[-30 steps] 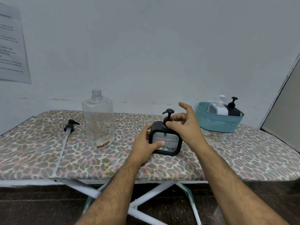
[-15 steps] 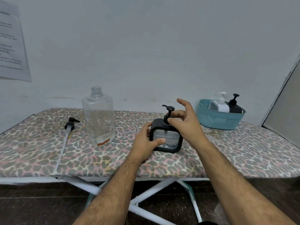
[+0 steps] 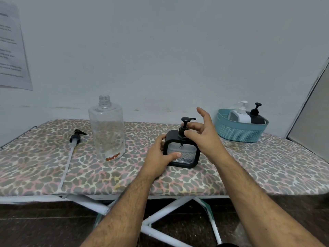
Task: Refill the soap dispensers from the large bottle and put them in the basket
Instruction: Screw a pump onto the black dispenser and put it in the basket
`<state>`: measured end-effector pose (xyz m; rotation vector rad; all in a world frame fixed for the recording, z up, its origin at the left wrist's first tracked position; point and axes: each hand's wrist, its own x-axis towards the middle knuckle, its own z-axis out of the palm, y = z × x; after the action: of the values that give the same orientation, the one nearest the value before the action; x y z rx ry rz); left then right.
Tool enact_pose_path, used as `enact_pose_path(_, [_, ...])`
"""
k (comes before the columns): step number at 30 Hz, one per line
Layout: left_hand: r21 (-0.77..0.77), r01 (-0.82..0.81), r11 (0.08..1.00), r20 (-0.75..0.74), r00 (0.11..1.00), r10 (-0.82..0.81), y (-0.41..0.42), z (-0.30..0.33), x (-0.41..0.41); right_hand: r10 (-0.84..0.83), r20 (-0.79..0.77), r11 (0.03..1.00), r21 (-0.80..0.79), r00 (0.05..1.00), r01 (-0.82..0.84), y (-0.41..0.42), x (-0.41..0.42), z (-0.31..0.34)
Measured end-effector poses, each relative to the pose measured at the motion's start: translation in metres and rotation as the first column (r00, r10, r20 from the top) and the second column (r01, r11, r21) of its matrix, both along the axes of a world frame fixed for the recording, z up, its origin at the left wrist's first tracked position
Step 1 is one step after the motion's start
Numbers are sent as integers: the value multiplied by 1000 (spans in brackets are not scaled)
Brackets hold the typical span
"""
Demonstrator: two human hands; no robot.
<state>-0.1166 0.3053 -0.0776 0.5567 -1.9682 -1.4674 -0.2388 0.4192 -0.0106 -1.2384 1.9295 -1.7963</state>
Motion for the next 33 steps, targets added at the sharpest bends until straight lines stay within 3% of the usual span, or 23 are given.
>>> enact_pose_path(4, [4,-4,1000,1,1000,4,-2,-1,-1,-57,-4,998,-35,998,57,-3,-2,-3])
enact_pose_path(9, [0,-3,1000,1,1000,3,-3,-1,-2,7,62,998,-57,998,-3,-2,-3,-2])
enact_pose_path(14, [-4,-4,1000,-8,1000,4,-2,-2,-1,-76,29,995,-67,997,78,-4,-3,-1])
enact_pose_path(20, [13,-2,1000,-15,1000,2,-4,-4,-1,103,98,995,-21,990,-102,-4,-7,7])
enact_pose_path(26, [28,9,1000,-33,999,-8,-4,-4,-3,1,-39,998,70,999,2,-3,-5,10])
enact_pose_path(30, [13,5,1000,-36,999,-4,-3,-3,-3,152,59,986,62,987,-156,-4,-6,9])
enact_pose_path(33, [5,2,1000,-35,999,-2,-3,-2,-1,145,86,988,41,986,-149,-5,-6,9])
